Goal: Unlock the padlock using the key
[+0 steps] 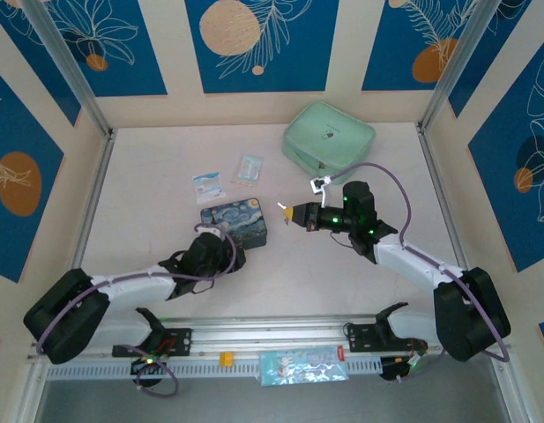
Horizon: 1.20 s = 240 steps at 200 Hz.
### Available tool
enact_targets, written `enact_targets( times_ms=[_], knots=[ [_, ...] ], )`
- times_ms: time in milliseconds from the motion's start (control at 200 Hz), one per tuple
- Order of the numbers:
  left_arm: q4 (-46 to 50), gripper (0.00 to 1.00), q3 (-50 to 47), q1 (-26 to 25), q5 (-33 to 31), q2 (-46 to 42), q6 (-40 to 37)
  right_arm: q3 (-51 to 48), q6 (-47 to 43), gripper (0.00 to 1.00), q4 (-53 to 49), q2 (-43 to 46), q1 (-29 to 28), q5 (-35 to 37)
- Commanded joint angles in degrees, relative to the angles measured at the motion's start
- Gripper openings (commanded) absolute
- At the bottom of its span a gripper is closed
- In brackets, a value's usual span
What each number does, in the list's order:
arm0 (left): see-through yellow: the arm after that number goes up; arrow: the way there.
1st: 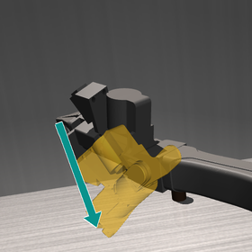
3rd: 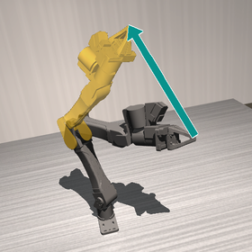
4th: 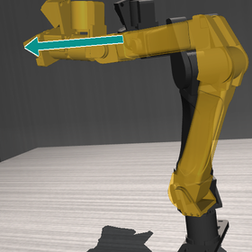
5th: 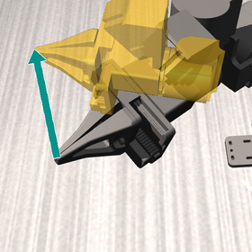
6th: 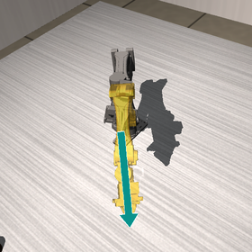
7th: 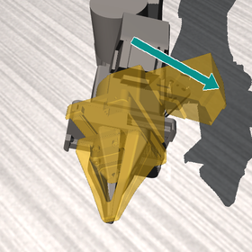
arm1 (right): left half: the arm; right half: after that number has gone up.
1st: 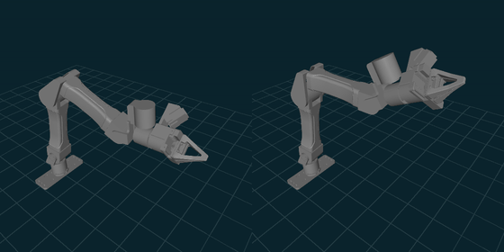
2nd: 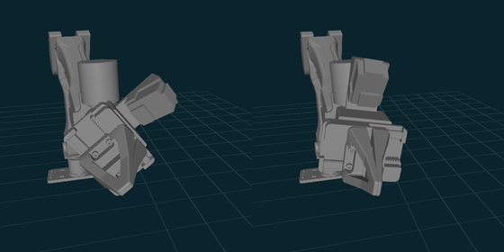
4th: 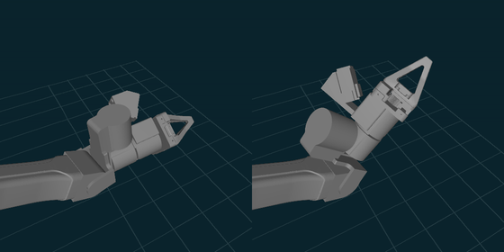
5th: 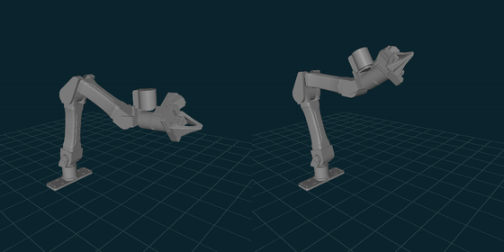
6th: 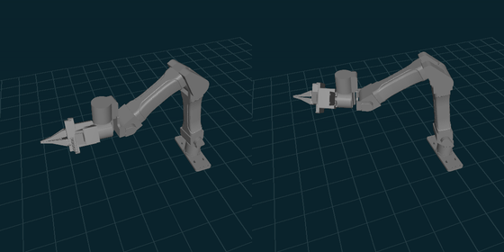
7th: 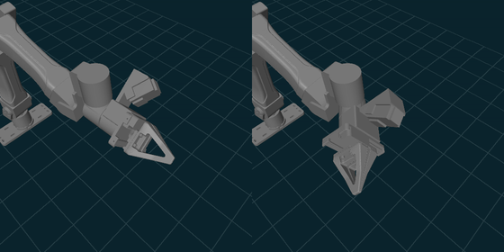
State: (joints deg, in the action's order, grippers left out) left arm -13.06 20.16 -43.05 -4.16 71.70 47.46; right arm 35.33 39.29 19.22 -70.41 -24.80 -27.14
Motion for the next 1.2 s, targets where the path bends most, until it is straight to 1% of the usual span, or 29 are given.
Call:
enact_targets(
  times_ms=[0, 140, 255, 320, 500, 565, 610, 950, 1010, 1100, 1195],
  knots=[
    [-5.07, 0.57, 1.97, -0.54, -2.17, 3.52, -1.1, 0.63, 0.87, 0.0, 0.2, -0.51, -0.24, -0.09],
    [-9.34, 0.51, 2.42, -0.58, -0.82, 8.39, 0.15, 1.58, 0.41, 0.0, -1.64, -0.32, -0.16, 0.16],
    [-11.94, 0.5, 2.47, -0.61, -0.59, 10.7, 1.29, 2.73, -0.12, 0.0, -2.69, -0.55, 0.01, 0.31],
    [-13.21, 0.46, 2.51, -0.63, -0.67, 11.8, 1.74, 3.2, -0.18, 0.0, -2.49, -0.99, 0.1, 0.46],
    [-16.32, 0.31, 3.08, -0.58, 0.56, 14.79, 2.8, 2.41, 0.97, 0.0, -0.82, -1.82, 0.01, 0.35],
    [-17.11, 0.23, 3.13, -0.57, 1.29, 15.54, 3.2, 1.78, 0.99, 0.0, -0.94, -1.66, 0.01, 0.5],
    [-17.66, 0.19, 3.04, -0.59, 1.67, 15.8, 3.61, 1.29, 1.04, 0.0, -1.27, -1.41, 0.1, 0.87],
    [-18.32, 0.14, 3.39, -0.56, 2.18, 14.0, 5.33, -0.31, 0.79, 0.0, -2.35, -0.34, 1.06, 1.41],
    [-18.32, 0.11, 3.48, -0.57, 2.29, 13.71, 5.77, -0.56, 0.9, 0.0, -2.35, -0.21, 1.11, 1.52],
    [-18.44, 0.07, 3.72, -0.39, 3.37, 13.1, 8.17, -1.09, 1.04, 0.0, -2.41, -0.21, 1.15, 1.33],
    [-17.5, 0.04, 4.63, 0.15, 5.3, 11.79, 13.08, -2.11, 1.8, 0.0, -2.16, -0.31, 1.15, 0.71]
  ],
)
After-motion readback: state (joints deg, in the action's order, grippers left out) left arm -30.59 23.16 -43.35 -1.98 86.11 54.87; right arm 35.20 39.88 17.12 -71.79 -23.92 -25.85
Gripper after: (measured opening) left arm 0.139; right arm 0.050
